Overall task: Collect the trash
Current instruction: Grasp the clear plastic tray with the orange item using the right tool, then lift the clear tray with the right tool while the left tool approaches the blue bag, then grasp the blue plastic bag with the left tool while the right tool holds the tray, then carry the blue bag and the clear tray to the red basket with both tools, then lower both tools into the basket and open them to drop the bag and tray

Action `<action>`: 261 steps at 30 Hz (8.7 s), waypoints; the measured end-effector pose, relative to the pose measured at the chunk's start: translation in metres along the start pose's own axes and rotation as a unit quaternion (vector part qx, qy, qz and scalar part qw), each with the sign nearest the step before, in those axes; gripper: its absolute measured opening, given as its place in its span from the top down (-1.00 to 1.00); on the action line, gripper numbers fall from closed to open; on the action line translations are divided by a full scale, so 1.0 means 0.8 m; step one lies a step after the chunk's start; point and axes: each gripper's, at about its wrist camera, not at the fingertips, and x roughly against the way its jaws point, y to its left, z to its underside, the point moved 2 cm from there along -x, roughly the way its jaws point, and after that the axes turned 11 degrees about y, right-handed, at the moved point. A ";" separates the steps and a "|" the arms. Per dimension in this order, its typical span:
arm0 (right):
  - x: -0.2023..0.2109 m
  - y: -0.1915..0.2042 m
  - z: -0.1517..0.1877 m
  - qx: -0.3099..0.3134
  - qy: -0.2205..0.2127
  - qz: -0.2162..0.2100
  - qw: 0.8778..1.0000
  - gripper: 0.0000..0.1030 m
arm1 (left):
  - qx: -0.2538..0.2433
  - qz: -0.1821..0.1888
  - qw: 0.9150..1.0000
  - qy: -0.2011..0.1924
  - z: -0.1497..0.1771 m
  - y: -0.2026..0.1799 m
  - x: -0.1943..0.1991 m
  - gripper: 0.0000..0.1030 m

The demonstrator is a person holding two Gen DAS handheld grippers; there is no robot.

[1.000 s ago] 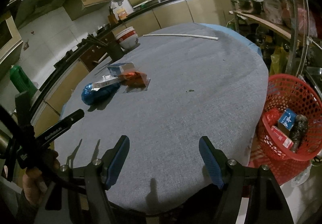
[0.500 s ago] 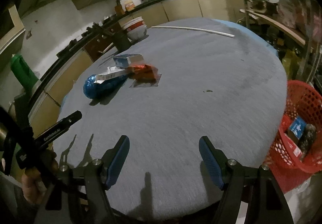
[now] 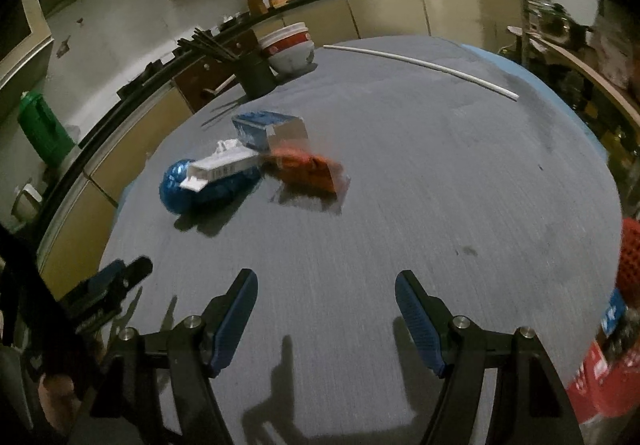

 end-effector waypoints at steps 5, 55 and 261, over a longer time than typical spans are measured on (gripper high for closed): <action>-0.024 0.010 -0.054 0.052 0.007 -0.006 0.999 -0.45 | -0.006 0.007 1.000 0.001 -0.005 0.001 -0.002 -0.55; -0.091 -0.004 -0.106 -0.020 0.046 -0.138 0.989 -0.45 | 0.004 0.027 1.000 0.000 0.003 0.021 0.010 -0.55; 0.200 -0.386 0.174 -0.302 -0.143 0.107 0.936 0.11 | -0.314 0.163 0.933 0.074 0.080 -0.558 -0.019 0.24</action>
